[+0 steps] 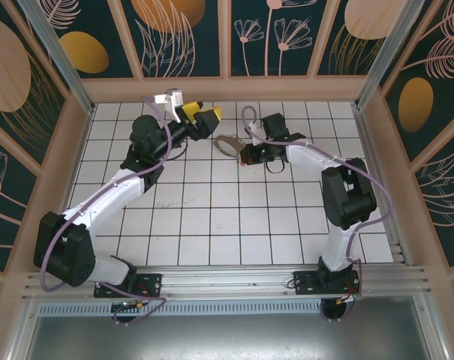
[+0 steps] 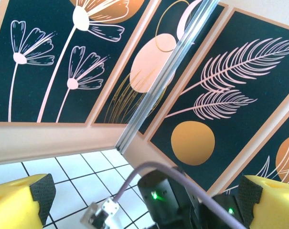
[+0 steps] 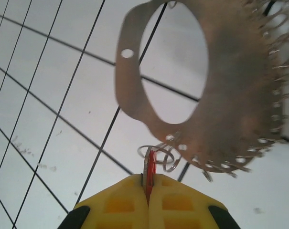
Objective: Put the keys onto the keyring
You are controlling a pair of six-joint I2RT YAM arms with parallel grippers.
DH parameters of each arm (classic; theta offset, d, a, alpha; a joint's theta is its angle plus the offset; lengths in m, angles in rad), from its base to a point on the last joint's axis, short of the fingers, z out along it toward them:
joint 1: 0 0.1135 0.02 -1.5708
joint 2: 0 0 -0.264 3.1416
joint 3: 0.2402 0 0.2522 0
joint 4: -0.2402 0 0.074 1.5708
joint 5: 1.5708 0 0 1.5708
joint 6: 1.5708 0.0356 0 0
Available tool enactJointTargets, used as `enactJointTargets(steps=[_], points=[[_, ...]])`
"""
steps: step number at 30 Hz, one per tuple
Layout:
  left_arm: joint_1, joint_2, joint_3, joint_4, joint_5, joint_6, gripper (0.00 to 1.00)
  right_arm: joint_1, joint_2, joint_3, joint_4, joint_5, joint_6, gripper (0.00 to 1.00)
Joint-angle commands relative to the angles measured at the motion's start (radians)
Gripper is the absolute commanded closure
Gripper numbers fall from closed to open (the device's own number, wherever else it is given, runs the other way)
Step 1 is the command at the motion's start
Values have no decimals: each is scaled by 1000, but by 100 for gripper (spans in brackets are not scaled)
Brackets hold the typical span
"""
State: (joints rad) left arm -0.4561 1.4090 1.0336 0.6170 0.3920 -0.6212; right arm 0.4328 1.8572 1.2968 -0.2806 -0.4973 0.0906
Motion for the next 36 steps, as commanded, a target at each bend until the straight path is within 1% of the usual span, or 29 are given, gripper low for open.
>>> enactJointTargets(steps=[1, 9, 14, 19, 20, 21, 24, 27, 28, 29, 32, 35, 36], points=[[6, -10, -17, 39, 10, -18, 1, 23, -75, -69, 118, -9, 58, 100], [5, -7, -30, 49, 13, -37, 2, 84, -76, -246, 226, -47, 188, 100], [5, 2, -22, 46, 21, -43, 2, 108, -69, -318, 283, -60, 262, 100], [5, 10, -14, 43, 25, -46, 1, 157, -88, -365, 304, -77, 291, 100], [5, 11, -13, 44, 27, -46, 1, 166, -94, -371, 307, -83, 296, 97], [6, 13, -9, 44, 28, -48, 2, 177, -104, -382, 309, -88, 302, 91], [5, 17, 1, 35, 33, -49, 2, 211, -148, -413, 313, -104, 316, 68], [5, 14, 10, 26, 38, -49, 1, 221, -227, -460, 315, -115, 333, 54], [5, 13, 11, 23, 40, -49, 2, 222, -259, -473, 306, -110, 332, 51], [5, 9, 12, 17, 41, -47, 2, 220, -297, -483, 290, -98, 328, 45], [5, -2, 13, -3, 34, -36, 2, 190, -396, -486, 218, -57, 308, 35], [5, -18, 13, -41, 18, -5, 1, 122, -481, -471, 148, -12, 280, 30], [5, -26, 12, -59, 1, 8, 1, 86, -509, -465, 135, -5, 271, 29]])
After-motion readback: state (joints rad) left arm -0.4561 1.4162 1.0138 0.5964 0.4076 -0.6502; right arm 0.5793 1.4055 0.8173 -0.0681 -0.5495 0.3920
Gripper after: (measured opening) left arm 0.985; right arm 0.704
